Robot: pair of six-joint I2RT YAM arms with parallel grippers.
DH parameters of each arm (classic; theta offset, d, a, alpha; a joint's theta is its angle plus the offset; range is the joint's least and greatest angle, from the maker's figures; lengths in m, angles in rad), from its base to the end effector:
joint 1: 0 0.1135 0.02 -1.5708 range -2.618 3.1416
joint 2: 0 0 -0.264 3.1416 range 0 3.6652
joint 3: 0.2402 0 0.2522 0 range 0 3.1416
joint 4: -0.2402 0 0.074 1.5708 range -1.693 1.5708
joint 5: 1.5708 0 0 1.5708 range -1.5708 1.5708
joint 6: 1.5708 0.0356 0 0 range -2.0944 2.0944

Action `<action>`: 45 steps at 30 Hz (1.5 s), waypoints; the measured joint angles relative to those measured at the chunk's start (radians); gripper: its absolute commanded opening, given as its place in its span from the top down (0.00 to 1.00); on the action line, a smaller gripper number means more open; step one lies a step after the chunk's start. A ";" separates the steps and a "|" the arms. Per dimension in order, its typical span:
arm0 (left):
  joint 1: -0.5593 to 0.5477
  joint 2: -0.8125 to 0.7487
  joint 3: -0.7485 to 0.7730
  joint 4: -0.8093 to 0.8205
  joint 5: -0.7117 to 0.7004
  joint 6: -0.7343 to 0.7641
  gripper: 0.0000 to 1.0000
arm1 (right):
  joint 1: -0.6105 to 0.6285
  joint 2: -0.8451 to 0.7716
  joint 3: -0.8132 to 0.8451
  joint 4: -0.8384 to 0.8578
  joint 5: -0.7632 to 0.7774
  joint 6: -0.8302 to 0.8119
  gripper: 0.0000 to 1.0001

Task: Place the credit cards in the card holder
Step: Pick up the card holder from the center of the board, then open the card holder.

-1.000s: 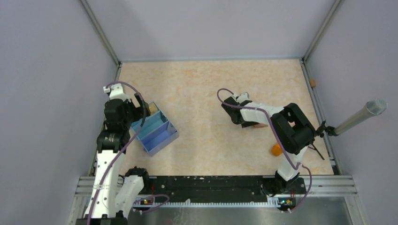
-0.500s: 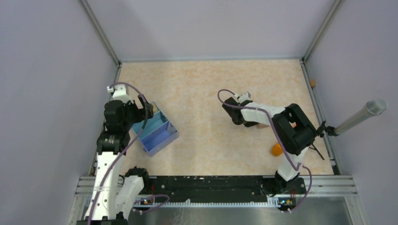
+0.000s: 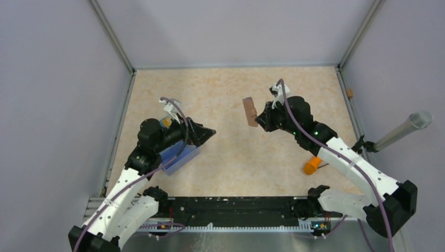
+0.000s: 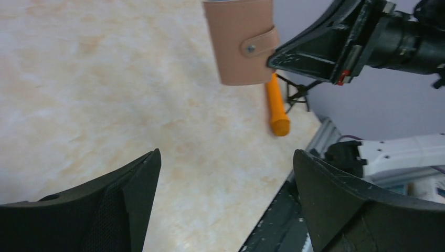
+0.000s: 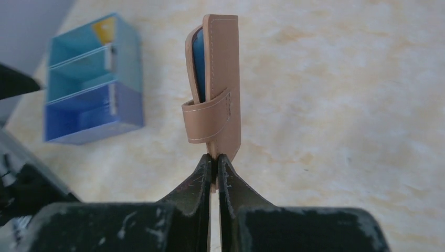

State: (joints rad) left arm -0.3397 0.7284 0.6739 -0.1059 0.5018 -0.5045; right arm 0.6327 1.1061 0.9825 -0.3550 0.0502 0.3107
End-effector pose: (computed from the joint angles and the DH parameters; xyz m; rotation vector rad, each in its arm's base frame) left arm 0.1590 -0.0744 0.3190 0.2415 1.8136 -1.0413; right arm 0.2022 0.1460 0.3284 -0.3037 2.0695 0.5308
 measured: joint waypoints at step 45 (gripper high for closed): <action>-0.222 0.160 0.092 0.212 0.178 -0.080 1.00 | -0.026 -0.125 -0.163 0.431 -0.725 0.208 0.16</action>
State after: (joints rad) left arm -0.5613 0.8883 0.7658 0.1059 0.6796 -0.5842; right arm 0.6067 0.9813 0.8200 0.0765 -0.6750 0.5190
